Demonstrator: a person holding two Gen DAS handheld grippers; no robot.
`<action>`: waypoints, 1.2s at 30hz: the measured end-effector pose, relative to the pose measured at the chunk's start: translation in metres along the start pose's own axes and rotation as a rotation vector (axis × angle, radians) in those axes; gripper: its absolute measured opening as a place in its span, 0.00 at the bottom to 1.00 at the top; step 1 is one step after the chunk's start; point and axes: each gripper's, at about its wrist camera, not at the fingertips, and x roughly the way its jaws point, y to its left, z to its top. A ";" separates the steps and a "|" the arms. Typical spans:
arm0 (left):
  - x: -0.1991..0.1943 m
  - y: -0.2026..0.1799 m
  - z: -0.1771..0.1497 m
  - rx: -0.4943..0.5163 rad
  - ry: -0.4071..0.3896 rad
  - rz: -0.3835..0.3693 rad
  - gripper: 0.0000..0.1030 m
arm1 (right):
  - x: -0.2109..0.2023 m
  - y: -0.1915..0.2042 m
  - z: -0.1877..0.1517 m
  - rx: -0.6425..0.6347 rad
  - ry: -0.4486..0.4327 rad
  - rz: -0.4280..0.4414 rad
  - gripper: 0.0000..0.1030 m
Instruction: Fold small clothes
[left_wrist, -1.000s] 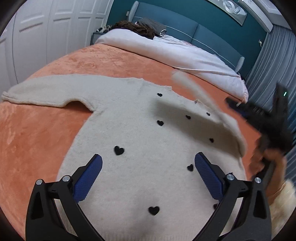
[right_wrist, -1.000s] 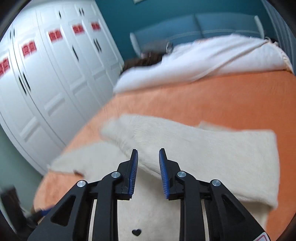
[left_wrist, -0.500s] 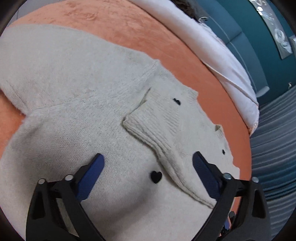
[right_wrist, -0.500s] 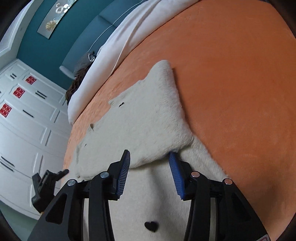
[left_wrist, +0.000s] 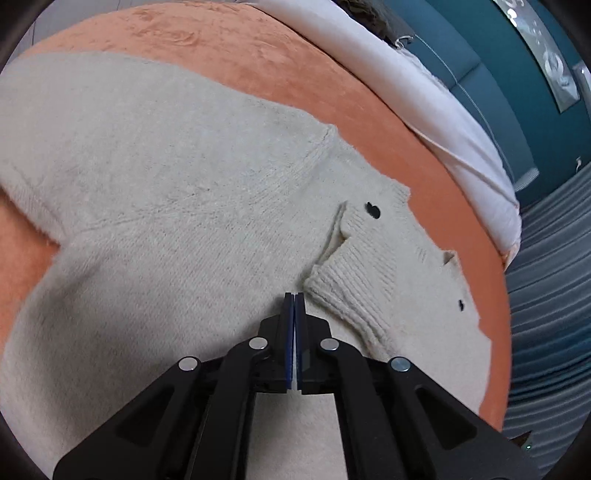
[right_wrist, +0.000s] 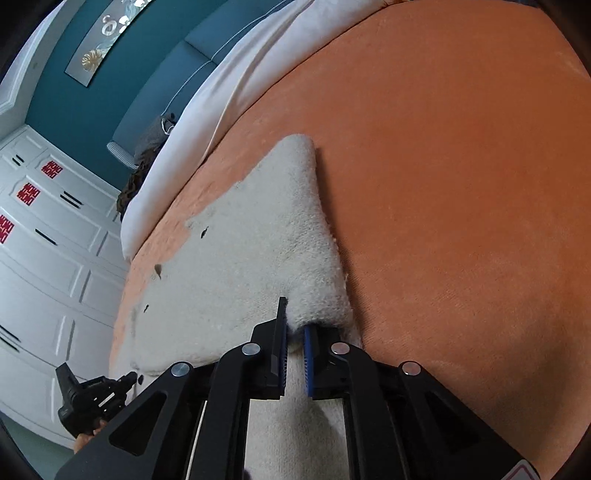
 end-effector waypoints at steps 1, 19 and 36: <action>-0.006 0.000 -0.002 -0.019 -0.010 -0.046 0.03 | 0.003 0.004 -0.001 -0.021 0.005 -0.011 0.06; 0.000 -0.030 0.032 0.002 -0.086 -0.146 0.07 | -0.023 0.022 -0.003 -0.091 -0.092 0.024 0.09; 0.027 0.008 0.002 0.128 -0.102 -0.095 0.10 | 0.016 0.163 -0.015 -0.430 0.028 0.007 0.16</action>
